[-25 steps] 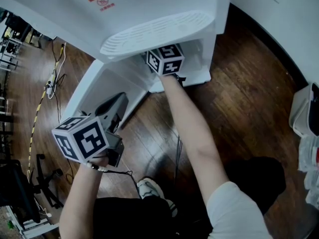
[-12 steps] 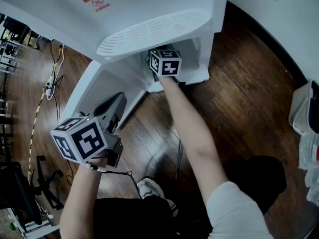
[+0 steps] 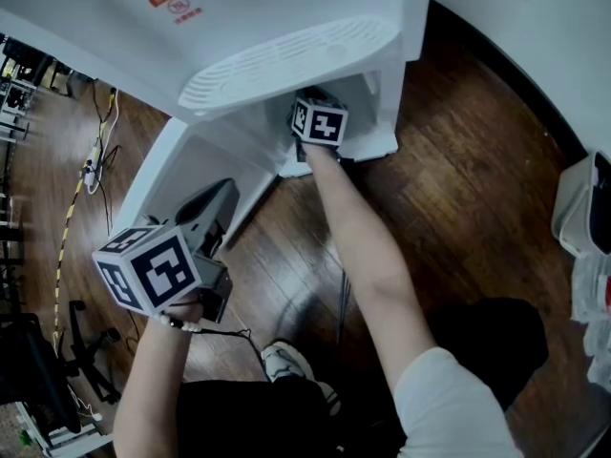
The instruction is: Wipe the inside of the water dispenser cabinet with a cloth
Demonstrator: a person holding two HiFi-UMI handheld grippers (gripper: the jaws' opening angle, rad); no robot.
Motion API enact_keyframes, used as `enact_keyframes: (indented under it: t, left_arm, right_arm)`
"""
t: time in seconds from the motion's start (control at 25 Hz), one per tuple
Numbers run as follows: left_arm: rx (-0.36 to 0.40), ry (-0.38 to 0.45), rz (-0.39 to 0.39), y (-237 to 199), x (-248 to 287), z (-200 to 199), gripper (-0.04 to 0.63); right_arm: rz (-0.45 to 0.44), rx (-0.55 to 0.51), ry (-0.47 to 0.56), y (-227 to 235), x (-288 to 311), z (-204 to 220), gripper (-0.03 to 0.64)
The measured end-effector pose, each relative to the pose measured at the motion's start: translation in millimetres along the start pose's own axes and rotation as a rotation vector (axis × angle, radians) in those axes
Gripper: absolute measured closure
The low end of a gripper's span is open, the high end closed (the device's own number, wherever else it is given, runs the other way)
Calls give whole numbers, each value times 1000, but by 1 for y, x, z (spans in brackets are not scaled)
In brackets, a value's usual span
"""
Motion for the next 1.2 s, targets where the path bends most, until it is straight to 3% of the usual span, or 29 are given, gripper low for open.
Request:
enact_keyframes:
  t: [0.2, 0.72, 1.2]
  left_arm:
    - [14, 5, 7, 5, 2, -4, 598]
    - [20, 10, -10, 5, 3, -4, 598]
    - [14, 5, -10, 2, 5, -3, 598]
  right_arm:
    - [-45, 5, 94, -5, -11, -14, 574]
    - [-293, -35, 377, -75, -54, -85, 574]
    - [-309, -11, 404, -78, -60, -100, 572]
Point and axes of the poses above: the fingertips, and each gripper's own axes: x forward along the fingers, y to its right, z out of its underside, the point moved 7 cm from there along -x, backward along the fingers, and after that the axes turned 10 degrees about x, right-handed, at the moved point
